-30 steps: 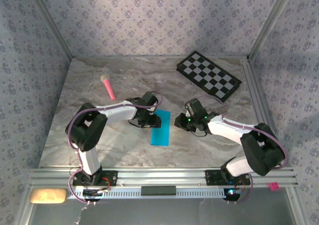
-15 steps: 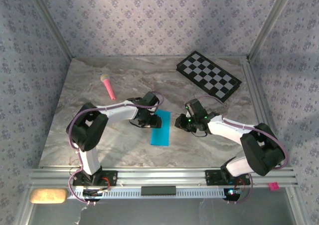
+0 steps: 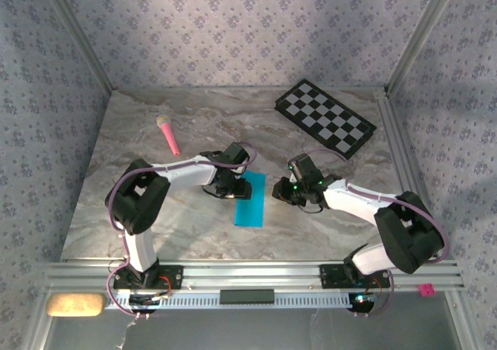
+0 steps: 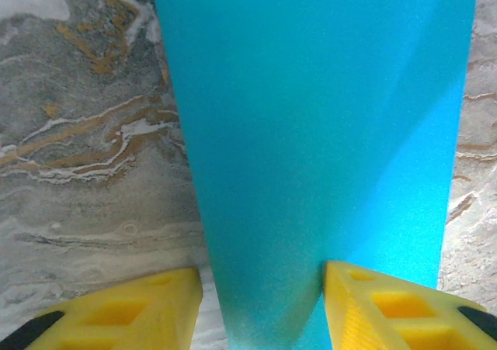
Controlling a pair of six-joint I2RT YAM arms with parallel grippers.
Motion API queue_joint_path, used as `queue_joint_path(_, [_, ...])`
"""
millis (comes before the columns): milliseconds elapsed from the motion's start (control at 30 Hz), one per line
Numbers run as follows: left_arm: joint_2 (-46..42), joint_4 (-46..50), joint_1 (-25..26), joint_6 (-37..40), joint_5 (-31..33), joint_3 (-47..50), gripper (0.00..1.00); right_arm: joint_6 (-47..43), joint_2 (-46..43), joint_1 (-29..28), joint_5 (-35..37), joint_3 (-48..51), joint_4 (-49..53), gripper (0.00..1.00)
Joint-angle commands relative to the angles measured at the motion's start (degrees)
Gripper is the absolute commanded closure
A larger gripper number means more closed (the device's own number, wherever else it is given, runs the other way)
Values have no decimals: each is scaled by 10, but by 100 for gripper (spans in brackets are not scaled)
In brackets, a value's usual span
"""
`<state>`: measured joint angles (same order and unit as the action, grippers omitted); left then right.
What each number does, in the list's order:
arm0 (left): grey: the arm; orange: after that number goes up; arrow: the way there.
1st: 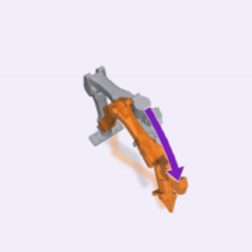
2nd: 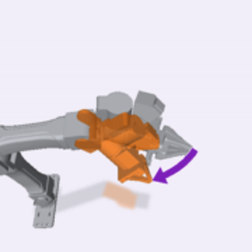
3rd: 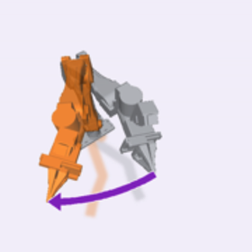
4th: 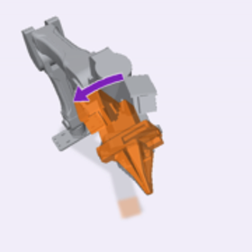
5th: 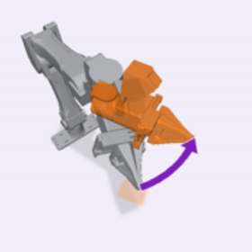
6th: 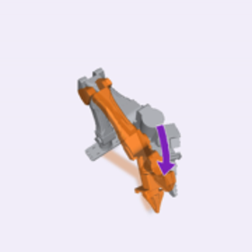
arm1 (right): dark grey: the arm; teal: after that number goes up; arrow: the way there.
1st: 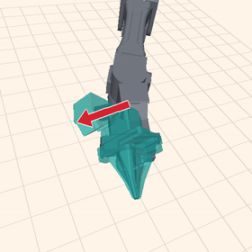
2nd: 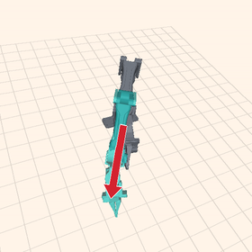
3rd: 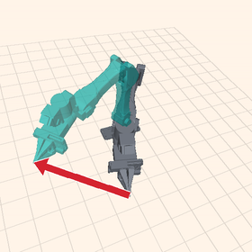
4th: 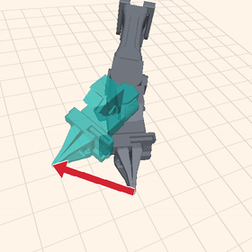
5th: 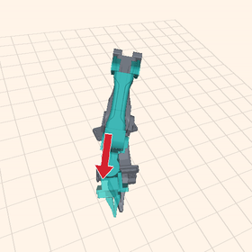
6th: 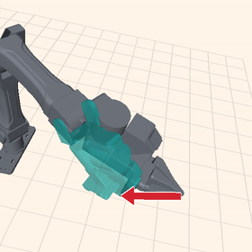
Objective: Fold a paper plane with a square sheet of paper (pick it up from the middle)
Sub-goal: Hold the square sheet of paper at the center of the table.
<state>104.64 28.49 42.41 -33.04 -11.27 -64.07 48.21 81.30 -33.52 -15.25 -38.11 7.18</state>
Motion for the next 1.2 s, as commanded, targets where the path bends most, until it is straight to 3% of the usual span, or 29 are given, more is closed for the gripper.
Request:
queue_joint_path(0, [29, -8, -3, 18, 37, -5, 52, -8, 0, -4, 10, -5, 10, 78])
queue_joint_path(1167, [37, -6, -1, 32, 40, -10, 52, -3, 4, -10, 7, -3, -6, 78])
